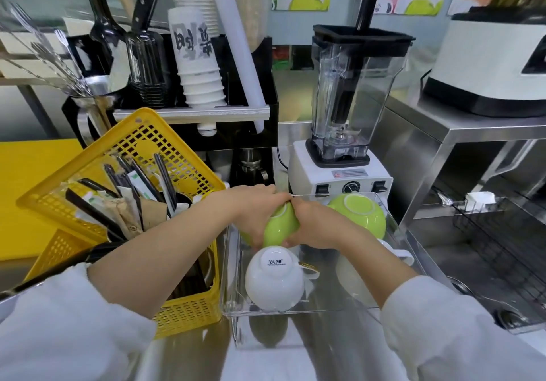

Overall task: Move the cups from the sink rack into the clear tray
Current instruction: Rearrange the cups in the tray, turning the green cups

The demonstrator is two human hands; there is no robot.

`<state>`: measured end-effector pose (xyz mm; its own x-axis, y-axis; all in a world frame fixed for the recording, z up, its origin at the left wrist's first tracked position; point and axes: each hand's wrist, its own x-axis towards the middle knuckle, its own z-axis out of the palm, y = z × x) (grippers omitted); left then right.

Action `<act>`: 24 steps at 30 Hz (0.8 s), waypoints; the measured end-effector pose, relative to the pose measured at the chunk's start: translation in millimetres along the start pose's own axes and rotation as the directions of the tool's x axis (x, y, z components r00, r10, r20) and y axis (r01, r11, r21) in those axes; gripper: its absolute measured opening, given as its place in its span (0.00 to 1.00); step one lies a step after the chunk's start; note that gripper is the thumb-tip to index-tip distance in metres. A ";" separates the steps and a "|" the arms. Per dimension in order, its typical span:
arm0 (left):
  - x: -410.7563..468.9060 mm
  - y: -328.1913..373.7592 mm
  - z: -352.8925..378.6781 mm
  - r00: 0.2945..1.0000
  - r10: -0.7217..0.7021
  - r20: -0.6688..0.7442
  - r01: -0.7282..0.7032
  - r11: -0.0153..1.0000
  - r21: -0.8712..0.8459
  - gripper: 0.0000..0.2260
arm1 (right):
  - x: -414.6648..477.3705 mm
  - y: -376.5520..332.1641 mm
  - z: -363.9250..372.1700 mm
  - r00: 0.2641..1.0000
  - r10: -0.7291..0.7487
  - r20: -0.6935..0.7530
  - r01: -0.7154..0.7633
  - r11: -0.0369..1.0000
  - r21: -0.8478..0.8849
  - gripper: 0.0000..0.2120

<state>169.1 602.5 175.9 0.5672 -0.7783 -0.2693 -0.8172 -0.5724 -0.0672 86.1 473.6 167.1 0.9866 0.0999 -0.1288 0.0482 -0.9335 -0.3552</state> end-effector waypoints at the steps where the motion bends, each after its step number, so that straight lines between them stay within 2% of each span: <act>1: -2.0 0.3 0.1 1.000 -0.002 -0.028 0.002 1.000 0.015 0.51 | 0.4 0.9 -0.4 1.000 -0.007 -0.017 0.007 1.000 0.009 0.31; 4: -9.6 -0.6 -1.2 0.993 -0.015 -0.118 0.013 1.000 -0.017 0.51 | -0.6 4.7 -5.2 0.997 -0.017 -0.078 0.020 0.999 0.037 0.35; 8: -22.8 -8.1 -14.9 0.951 -0.098 -0.294 0.066 0.991 -0.116 0.50 | -2.9 7.7 -16.8 0.961 -0.115 -0.251 0.139 0.987 0.080 0.39; 10: -30.2 -10.4 -24.0 0.899 -0.181 -0.400 0.058 0.952 -0.302 0.51 | -5.9 4.9 -23.0 0.916 -0.141 -0.375 0.203 0.970 0.133 0.40; 12: -36.1 -11.6 -30.1 0.812 -0.292 -0.505 -0.020 0.851 -0.525 0.51 | -11.0 0.7 -28.5 0.863 -0.153 -0.482 0.263 0.950 0.171 0.41; 14: -41.0 -8.9 -33.4 0.719 -0.423 -0.552 -0.145 0.685 -0.714 0.49 | -16.5 -2.5 -32.3 0.816 -0.157 -0.556 0.312 0.930 0.195 0.39; 16: -45.7 -1.3 -37.3 0.659 -0.530 -0.535 -0.325 0.441 -0.837 0.47 | -20.7 -3.7 -33.6 0.783 -0.152 -0.604 0.342 0.915 0.213 0.37; 18: -49.2 7.7 -42.3 0.631 -0.617 -0.471 -0.471 0.178 -0.864 0.41 | -23.2 -3.9 -32.4 0.742 -0.186 -0.644 0.366 0.917 0.157 0.32; 20: -52.4 16.2 -48.4 0.656 -0.672 -0.344 -0.530 -0.085 -0.844 0.33 | -24.0 -3.3 -30.7 0.687 -0.248 -0.683 0.393 0.917 0.062 0.27; 22: -55.1 22.1 -53.9 0.721 -0.662 -0.203 -0.530 -0.339 -0.777 0.29 | -25.3 -4.4 -31.0 0.626 -0.330 -0.707 0.427 0.903 -0.043 0.23; 24: -59.0 26.0 -57.6 0.782 -0.619 -0.075 -0.485 -0.529 -0.697 0.28 | -25.6 -5.8 -30.7 0.546 -0.412 -0.729 0.445 0.880 -0.164 0.19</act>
<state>120.3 618.6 245.4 0.9569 -0.2738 -0.0972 0.2279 0.4999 0.8355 65.4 466.0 200.9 0.6327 0.1883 0.7511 0.5074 -0.8336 -0.2184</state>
